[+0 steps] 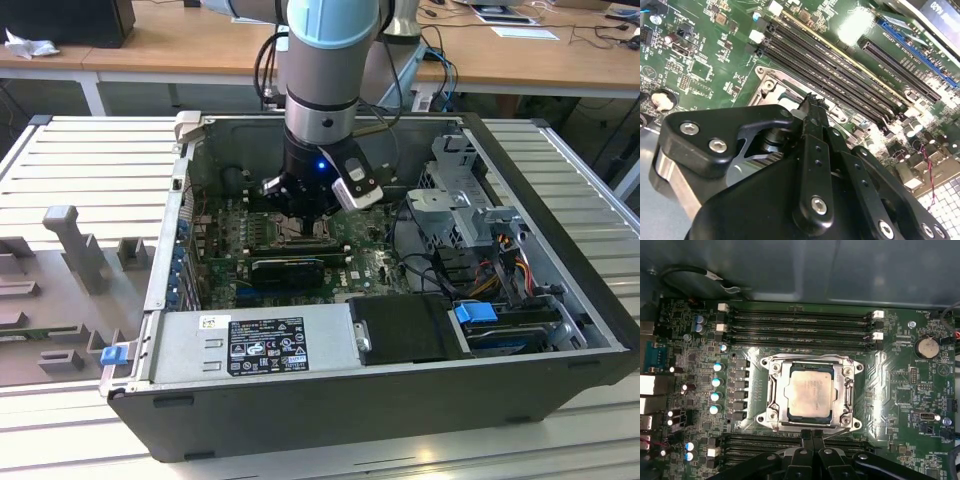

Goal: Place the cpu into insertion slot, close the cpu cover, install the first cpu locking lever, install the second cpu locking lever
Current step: 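Install the second cpu locking lever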

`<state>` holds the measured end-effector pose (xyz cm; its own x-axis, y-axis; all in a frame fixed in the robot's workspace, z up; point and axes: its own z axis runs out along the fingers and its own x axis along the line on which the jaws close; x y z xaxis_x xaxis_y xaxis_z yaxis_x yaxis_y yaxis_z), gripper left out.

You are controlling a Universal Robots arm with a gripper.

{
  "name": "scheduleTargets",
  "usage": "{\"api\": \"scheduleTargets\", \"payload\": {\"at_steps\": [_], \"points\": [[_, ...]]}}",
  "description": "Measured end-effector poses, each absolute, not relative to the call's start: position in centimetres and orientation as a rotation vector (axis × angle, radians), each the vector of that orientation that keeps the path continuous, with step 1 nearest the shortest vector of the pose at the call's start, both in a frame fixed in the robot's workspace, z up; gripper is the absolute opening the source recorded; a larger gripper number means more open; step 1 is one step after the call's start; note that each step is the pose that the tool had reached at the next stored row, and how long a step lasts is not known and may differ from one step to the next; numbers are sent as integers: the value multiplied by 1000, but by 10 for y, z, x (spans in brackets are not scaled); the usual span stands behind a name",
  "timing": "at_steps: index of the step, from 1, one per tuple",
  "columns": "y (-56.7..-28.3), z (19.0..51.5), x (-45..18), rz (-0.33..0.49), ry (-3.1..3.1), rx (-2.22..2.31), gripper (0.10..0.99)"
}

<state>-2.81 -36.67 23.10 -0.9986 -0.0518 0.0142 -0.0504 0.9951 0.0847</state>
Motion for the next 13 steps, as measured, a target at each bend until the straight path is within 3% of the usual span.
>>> {"api": "scheduleTargets", "payload": {"at_steps": [13], "points": [[-378,224,-51,-150,-3120,106,106]]}}
